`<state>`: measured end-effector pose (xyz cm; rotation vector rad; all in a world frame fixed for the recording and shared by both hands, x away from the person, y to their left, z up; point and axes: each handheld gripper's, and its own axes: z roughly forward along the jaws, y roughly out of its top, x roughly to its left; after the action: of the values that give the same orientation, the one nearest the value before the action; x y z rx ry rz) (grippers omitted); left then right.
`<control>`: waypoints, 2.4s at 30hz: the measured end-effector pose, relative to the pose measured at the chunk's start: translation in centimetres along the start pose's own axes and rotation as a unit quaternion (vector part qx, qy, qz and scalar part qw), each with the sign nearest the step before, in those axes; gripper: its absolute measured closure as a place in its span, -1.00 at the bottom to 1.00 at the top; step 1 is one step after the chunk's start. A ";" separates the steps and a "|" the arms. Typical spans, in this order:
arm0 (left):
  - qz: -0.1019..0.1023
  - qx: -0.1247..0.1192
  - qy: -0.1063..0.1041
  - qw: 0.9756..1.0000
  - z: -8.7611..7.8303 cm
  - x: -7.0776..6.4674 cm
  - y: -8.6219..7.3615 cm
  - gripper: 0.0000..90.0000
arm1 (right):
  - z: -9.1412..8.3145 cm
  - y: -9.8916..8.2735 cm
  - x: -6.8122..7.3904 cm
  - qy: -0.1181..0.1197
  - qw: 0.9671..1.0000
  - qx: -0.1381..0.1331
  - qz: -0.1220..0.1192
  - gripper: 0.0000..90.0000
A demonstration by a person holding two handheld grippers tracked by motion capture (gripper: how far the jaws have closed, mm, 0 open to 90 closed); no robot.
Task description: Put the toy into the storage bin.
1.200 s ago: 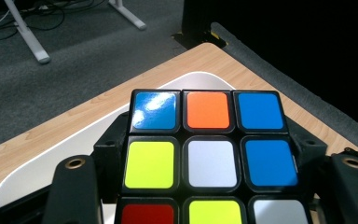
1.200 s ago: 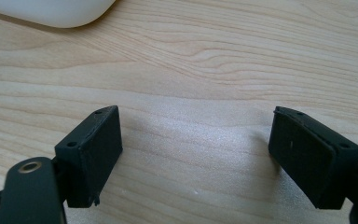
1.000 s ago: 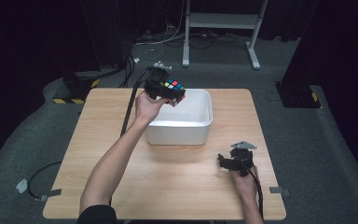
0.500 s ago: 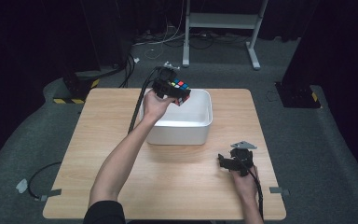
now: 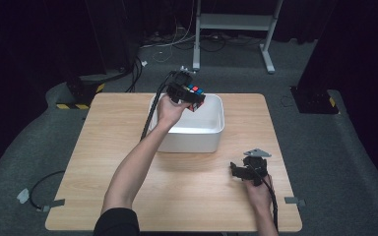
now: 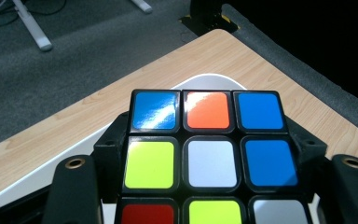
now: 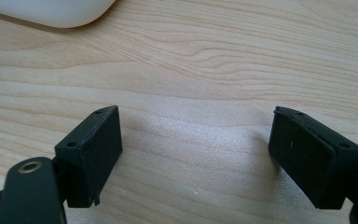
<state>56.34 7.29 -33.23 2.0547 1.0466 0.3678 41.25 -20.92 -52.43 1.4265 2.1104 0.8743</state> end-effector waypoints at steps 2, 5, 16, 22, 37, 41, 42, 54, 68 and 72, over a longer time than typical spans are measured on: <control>-0.001 0.002 0.002 1.000 0.2 0.1 0.0 -0.25 | 0.0 0.0 0.0 0.000 1.000 0.000 0.000 -0.62; -0.001 0.004 0.007 1.000 0.5 0.2 -0.1 -0.25 | 0.0 0.0 0.0 0.001 1.000 0.000 0.000 -0.62; -0.013 0.021 0.025 0.999 2.0 1.3 -0.7 -0.25 | 0.0 0.0 0.0 0.001 1.000 0.000 0.001 -0.62; -0.021 0.030 0.033 0.999 2.7 1.6 -1.1 -0.25 | 0.0 0.0 0.0 0.000 1.000 -0.001 0.000 -0.62; -0.036 0.060 0.056 0.996 4.1 2.7 -1.8 -0.25 | 0.0 0.0 0.0 0.001 1.000 -0.001 0.001 -0.62; -0.036 0.069 0.061 0.995 4.4 2.9 -2.0 -0.25 | 0.0 0.0 0.0 0.000 1.000 -0.001 0.000 -0.62; -0.038 0.069 0.062 0.995 4.5 2.9 -2.1 -0.25 | 0.0 0.0 0.0 0.000 1.000 0.000 0.000 -0.62; -0.041 0.085 0.067 0.993 5.0 3.3 -2.3 -0.25 | 0.0 0.0 0.0 0.000 1.000 -0.001 0.001 -0.62; -0.044 0.096 0.070 0.992 5.2 3.5 -2.8 -0.25 | 0.0 0.0 0.0 0.000 1.000 -0.001 0.000 -0.62; -0.043 0.098 0.068 0.992 5.2 3.4 -2.9 -0.25 | 0.0 0.0 0.0 -0.001 1.000 0.000 0.001 -0.62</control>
<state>59.72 8.33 -39.13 2.1735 1.2944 0.3768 41.24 -20.90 -52.43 1.4289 2.1082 0.8741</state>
